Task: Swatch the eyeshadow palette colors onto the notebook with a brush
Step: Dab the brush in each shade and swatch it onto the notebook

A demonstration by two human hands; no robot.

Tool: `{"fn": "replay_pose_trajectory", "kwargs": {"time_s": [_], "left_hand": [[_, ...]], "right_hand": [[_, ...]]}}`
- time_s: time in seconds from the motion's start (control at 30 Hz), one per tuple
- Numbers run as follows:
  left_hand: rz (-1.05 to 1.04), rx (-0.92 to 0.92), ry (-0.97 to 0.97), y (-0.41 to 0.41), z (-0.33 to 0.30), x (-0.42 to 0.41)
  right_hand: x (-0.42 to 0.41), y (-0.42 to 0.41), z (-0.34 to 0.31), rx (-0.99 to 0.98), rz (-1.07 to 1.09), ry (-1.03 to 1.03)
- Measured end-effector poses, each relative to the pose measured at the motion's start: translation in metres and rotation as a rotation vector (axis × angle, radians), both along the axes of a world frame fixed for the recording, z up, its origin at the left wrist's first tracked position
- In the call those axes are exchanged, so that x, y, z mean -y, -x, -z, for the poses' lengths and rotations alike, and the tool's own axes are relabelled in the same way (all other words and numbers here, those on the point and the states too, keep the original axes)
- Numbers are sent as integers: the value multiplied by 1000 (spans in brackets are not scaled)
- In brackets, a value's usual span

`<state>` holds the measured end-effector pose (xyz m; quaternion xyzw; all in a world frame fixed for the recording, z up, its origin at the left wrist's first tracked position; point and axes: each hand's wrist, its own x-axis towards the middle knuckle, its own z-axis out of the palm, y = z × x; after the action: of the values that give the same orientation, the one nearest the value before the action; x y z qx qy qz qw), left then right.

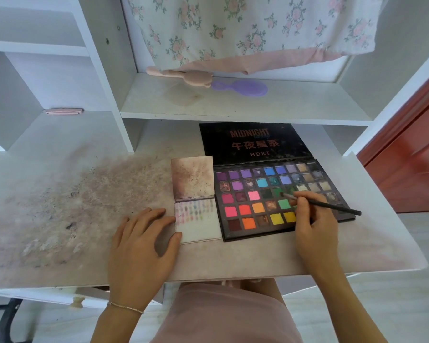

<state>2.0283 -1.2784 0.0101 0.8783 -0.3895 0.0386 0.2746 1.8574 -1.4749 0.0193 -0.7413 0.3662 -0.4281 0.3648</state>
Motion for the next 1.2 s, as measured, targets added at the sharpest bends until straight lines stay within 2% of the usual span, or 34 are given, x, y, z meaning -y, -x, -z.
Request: {"fn": "replay_pose_trajectory", "kwargs": {"time_s": [0.33,0.67,1.2], "left_hand": [[-58,29,-24,7,2,5],[-62,60,-35,8,1,7],[-42,78,-59,8,2,6]], "right_hand": [[35,28,0,-105,261,-18],[37,26,2,-224,156,-21],[36,26,3,-228,167,-12]]}}
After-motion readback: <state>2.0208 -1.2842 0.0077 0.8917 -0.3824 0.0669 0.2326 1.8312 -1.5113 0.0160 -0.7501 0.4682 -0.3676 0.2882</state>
